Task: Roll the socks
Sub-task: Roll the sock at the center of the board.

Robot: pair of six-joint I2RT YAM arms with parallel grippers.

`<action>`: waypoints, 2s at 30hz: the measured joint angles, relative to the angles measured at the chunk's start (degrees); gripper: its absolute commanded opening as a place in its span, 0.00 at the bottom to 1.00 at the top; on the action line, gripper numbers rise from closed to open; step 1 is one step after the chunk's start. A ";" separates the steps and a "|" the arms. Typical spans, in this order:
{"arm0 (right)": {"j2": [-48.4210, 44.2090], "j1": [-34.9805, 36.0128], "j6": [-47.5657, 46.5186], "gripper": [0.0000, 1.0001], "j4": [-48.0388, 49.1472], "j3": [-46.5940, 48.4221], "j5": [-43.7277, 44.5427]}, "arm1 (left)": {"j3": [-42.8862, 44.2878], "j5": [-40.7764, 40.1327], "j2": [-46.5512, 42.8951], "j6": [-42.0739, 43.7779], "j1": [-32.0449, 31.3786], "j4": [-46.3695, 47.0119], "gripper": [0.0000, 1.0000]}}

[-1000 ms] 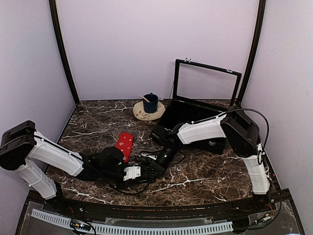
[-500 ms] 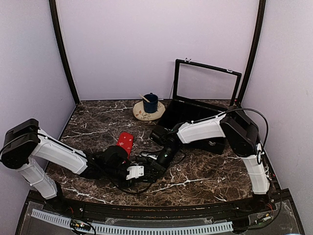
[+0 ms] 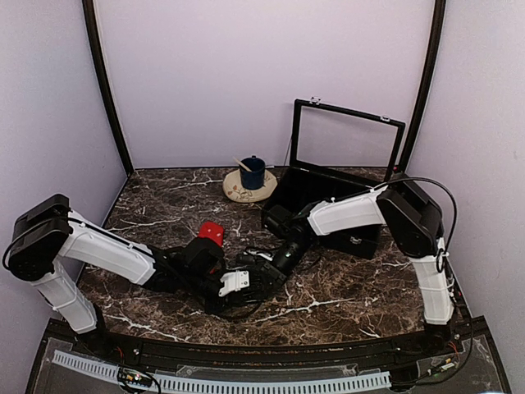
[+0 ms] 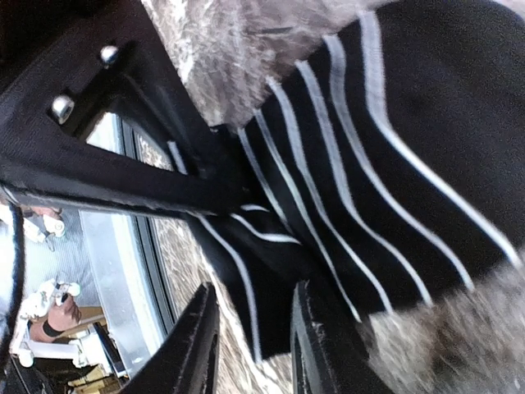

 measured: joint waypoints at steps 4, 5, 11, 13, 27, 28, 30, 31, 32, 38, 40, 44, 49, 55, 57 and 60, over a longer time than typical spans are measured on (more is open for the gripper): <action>-2.01 -1.75 0.26 0.31 2.10 -3.26 0.11 | 0.68 2.14 0.02 -2.16 1.18 -0.59 0.00; -2.45 -2.12 0.35 0.31 2.60 -4.00 0.17 | 0.72 2.58 0.02 -2.64 1.60 -0.66 0.00; -4.83 -3.98 1.60 0.32 6.47 -7.85 1.49 | 0.90 5.84 0.04 -6.88 4.79 -1.57 0.00; -5.70 -4.28 2.08 0.32 7.98 -9.09 2.36 | 1.46 6.99 0.22 -8.52 5.75 -2.56 0.00; -11.28 -4.76 3.30 0.33 18.23 -16.02 10.47 | 4.37 14.95 3.50 -18.80 9.29 -6.01 0.00; -12.04 -4.76 3.30 0.33 19.02 -16.87 11.32 | 4.39 15.28 3.58 -19.39 9.51 -6.10 0.00; -13.38 -4.76 3.23 0.33 20.17 -18.08 12.76 | 4.46 16.06 3.93 -20.59 9.92 -6.34 0.00; -14.16 -4.76 3.21 0.33 21.00 -18.78 13.42 | 4.48 16.28 4.13 -20.98 10.10 -6.45 0.00; -15.04 -4.74 3.06 0.33 21.68 -19.63 14.19 | 4.57 16.41 4.37 -21.44 10.25 -6.71 0.00; -19.41 -4.24 2.12 0.33 24.70 -23.34 18.45 | 5.40 17.46 5.31 -24.13 11.21 -7.56 0.00; -20.39 -3.69 1.33 0.33 25.75 -24.20 20.24 | 5.57 17.55 5.40 -24.87 11.50 -7.87 0.00; -22.14 -0.76 -0.48 0.34 26.80 -25.33 24.24 | 6.12 17.66 5.75 -26.34 12.17 -8.35 0.00; -23.41 3.56 -2.67 0.36 28.20 -25.81 28.74 | 6.78 18.78 6.54 -27.93 12.85 -8.81 0.00; -23.54 6.45 -4.70 0.37 29.33 -25.92 32.72 | 7.26 20.26 7.32 -29.46 13.53 -8.94 0.00; -23.54 6.88 -5.44 0.39 29.44 -25.90 33.70 | 7.26 20.76 7.50 -29.88 13.77 -8.92 0.00; -23.54 7.65 -6.73 0.42 29.42 -25.79 35.04 | 7.26 21.68 7.72 -30.60 14.27 -8.90 0.00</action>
